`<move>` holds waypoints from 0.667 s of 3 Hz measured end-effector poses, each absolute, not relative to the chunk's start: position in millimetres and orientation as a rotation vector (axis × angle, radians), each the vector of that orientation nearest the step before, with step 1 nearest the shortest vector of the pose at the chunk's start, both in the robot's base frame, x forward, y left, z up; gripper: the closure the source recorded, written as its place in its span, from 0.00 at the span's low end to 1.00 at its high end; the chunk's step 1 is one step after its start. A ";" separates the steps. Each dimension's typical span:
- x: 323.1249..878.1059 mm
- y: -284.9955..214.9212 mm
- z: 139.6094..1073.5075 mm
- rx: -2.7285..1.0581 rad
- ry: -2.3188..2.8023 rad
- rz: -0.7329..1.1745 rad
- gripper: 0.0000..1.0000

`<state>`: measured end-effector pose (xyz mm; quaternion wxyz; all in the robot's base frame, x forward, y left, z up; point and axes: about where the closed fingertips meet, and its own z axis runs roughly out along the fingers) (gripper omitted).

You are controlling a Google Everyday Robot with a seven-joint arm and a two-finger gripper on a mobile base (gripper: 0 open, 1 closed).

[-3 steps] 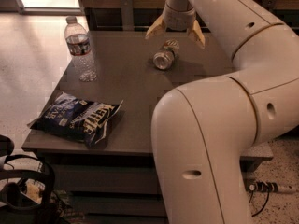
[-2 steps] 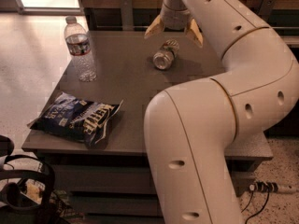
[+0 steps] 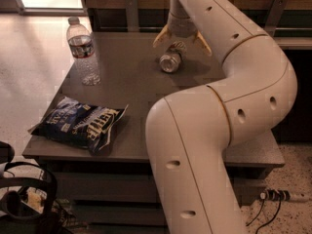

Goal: Place 7up can upright

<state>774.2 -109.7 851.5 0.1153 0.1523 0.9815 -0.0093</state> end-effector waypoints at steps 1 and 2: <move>777.6 -110.3 838.7 0.454 2.897 -0.034 0.18; 783.0 -108.7 835.2 0.450 2.887 -0.026 0.41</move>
Offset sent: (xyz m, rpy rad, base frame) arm 0.0034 -0.0006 -0.0129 -0.0008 0.0227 -0.0039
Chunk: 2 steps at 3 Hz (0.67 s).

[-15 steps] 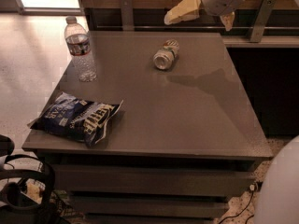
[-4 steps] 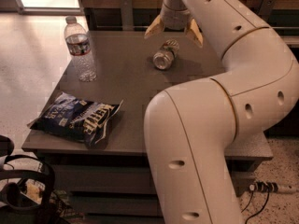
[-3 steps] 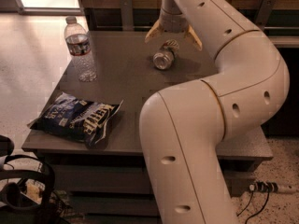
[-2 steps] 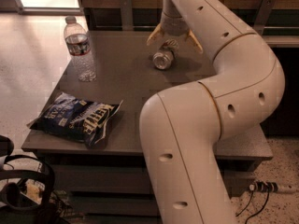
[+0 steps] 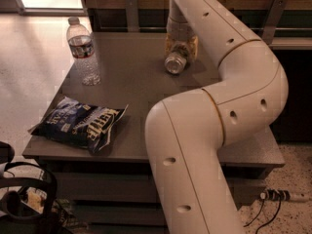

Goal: Place 7up can upright

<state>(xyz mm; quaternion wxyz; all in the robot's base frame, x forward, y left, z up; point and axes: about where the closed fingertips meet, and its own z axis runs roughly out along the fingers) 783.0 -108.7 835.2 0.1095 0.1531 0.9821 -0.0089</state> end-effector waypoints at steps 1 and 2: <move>789.2 -107.0 830.8 0.445 2.874 -0.016 0.72; 793.4 -106.0 826.8 0.442 2.866 -0.011 1.00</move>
Offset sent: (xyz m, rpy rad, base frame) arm 0.0043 0.0012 -0.0029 0.0029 -0.0105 0.0019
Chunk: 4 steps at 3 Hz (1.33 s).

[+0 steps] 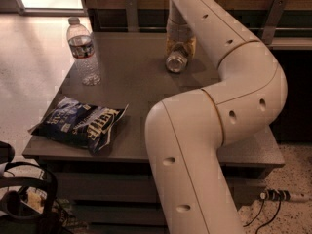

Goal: Place 7up can upright

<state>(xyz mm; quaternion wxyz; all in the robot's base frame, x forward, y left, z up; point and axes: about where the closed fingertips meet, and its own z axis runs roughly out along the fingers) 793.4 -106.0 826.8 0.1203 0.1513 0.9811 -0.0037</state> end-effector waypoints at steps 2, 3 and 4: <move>796.9 -113.4 843.5 0.461 2.814 -0.027 1.00; 794.8 -124.9 864.8 0.498 2.762 -0.056 1.00; 787.5 -148.8 905.2 0.488 2.661 -0.046 1.00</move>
Offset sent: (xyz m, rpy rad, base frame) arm -0.0110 -0.0182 0.0457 -0.0439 -0.1075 -0.0530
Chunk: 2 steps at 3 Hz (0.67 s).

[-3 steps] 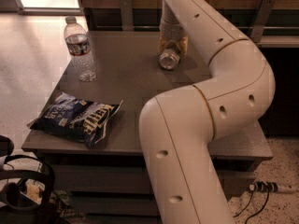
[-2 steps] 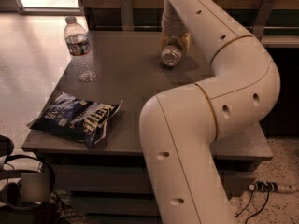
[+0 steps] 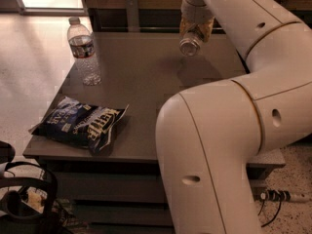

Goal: Place 7up can upright

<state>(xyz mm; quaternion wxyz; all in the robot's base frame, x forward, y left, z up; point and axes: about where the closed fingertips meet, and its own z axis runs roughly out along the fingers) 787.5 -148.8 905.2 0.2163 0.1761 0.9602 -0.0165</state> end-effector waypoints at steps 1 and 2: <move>775.2 -166.3 943.8 0.399 2.540 -0.001 1.00; 761.1 -175.1 974.2 0.283 2.426 0.042 1.00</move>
Offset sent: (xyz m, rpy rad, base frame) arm -0.0613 -0.0330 0.1057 -0.0175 -0.4473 0.2432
